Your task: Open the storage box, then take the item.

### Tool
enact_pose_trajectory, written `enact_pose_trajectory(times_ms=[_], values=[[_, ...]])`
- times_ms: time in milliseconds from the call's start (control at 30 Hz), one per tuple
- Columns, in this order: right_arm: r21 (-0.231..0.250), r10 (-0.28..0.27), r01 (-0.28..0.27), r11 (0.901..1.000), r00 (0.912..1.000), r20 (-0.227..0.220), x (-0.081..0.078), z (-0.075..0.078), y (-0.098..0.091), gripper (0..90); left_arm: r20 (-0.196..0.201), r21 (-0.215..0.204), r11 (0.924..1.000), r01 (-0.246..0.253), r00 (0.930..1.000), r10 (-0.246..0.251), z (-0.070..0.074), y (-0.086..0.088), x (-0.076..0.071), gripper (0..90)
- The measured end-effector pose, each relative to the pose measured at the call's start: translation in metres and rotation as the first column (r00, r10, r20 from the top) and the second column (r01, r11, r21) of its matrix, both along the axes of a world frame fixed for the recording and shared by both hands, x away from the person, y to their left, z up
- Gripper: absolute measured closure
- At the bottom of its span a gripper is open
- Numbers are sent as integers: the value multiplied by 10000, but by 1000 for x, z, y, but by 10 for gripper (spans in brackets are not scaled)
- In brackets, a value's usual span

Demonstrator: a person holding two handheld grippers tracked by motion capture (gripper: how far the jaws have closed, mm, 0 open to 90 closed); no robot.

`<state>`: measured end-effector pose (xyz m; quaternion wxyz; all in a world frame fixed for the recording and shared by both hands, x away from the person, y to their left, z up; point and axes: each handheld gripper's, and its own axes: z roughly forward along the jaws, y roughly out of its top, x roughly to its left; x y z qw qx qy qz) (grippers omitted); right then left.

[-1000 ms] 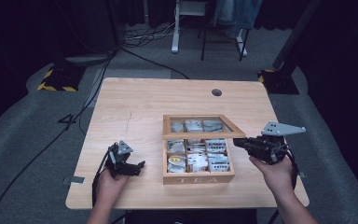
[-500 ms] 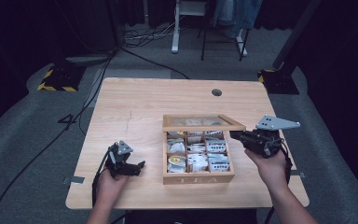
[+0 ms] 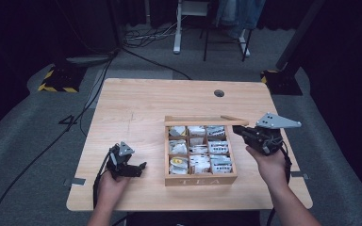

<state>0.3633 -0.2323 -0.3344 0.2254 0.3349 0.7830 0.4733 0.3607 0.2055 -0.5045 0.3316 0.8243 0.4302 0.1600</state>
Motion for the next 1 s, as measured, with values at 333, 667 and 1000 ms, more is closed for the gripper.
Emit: enact_pose_trajectory(times_ms=[333, 667, 1000], values=[[129, -160, 160, 9998, 9999, 57, 3, 1, 1, 897, 30, -6, 9999, 132, 9999, -132, 1, -1, -2, 159], [281, -61, 60, 9996, 10000, 46, 6, 2, -1, 897, -227, 212, 9997, 86, 9997, -81, 11, -7, -5, 241], [373, -35, 34, 9993, 10000, 9, 7, 2, -2, 897, -354, -504, 9983, 301, 9989, -320, 26, -8, -12, 259]])
